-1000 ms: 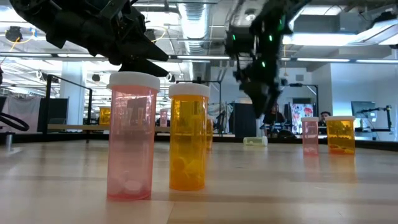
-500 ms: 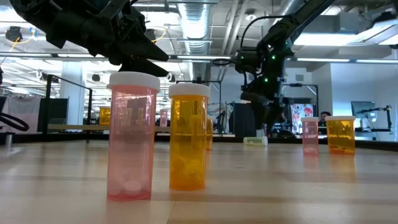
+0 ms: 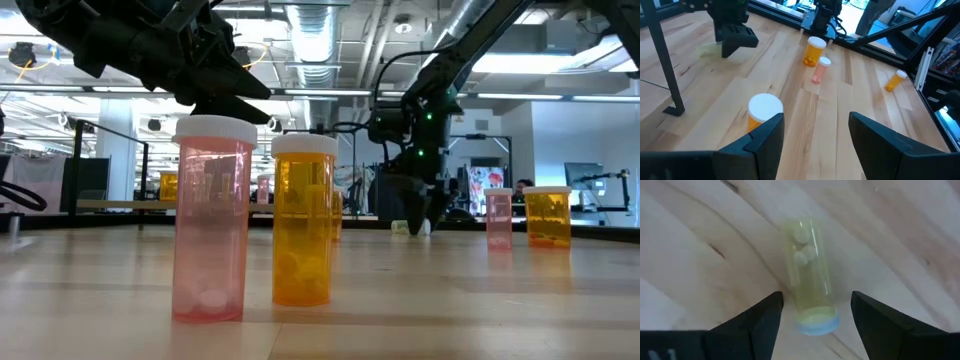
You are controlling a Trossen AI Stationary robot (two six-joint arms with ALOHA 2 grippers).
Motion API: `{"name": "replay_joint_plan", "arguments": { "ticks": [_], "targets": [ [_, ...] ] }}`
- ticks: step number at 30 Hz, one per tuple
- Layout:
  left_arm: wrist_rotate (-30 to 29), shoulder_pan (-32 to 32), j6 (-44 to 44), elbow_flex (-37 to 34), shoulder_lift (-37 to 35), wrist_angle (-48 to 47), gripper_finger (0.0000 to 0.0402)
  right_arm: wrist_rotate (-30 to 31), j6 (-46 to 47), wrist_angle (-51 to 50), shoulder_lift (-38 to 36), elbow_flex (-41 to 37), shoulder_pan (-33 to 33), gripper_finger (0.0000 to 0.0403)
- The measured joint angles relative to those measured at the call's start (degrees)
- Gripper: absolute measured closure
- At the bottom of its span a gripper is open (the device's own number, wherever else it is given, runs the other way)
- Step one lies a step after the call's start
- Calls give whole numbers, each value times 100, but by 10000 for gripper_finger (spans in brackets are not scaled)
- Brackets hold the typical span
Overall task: Pick and place medicine bottles onto shelf by color
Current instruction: Move the yellow pill bottle to the middle of the table
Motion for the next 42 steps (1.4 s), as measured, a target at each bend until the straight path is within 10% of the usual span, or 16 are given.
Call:
{"name": "replay_joint_plan", "arguments": {
  "ticks": [12,28,42],
  "targets": [
    [-168,13,43,0,0,-1,191,-2,-14,-38,-143,-44,1,145],
    [-188,11,105,0,0,-54,191,-17,134,-760,-180,-9,6,277],
    [-205,11,176,0,0,-178,191,-32,172,-3736,-173,1301,234,260]
  ]
}}
